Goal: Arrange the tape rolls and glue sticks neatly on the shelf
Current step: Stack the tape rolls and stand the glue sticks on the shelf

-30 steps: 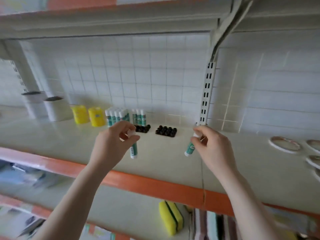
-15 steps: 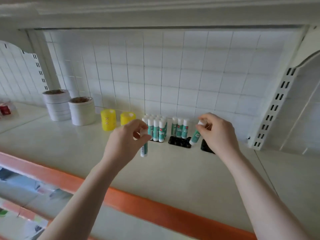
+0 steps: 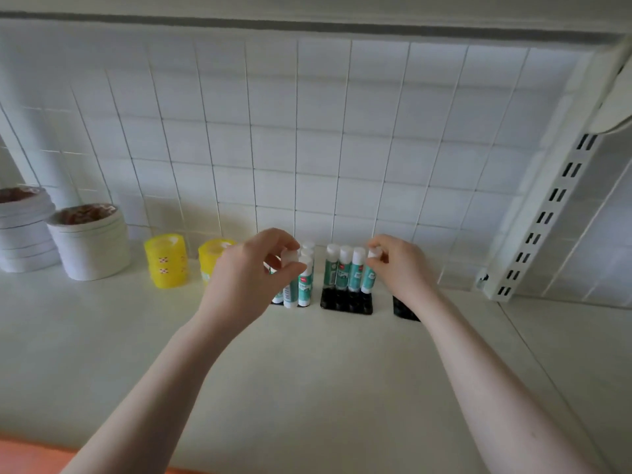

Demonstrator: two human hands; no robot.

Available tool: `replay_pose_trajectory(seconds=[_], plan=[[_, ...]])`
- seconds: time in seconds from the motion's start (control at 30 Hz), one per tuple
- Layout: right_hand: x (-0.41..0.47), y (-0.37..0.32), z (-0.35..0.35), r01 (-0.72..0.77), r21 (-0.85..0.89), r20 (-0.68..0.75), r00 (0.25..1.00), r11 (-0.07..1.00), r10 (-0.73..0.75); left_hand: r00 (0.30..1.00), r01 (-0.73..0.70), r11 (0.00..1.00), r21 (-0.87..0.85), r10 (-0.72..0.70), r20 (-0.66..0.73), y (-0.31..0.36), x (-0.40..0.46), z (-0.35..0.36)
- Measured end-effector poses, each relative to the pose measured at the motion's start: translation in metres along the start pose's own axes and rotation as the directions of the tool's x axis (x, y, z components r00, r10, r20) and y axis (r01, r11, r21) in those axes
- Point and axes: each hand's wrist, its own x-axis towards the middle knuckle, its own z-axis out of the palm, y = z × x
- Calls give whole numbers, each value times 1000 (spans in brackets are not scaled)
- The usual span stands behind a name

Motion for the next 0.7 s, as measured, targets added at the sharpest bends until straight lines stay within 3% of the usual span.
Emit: replay_pose_trajectory(seconds=[0.7], plan=[[-13, 5, 1, 32, -75, -26, 999, 997, -34, 974, -121, 992, -40, 126, 186, 5, 54, 29]])
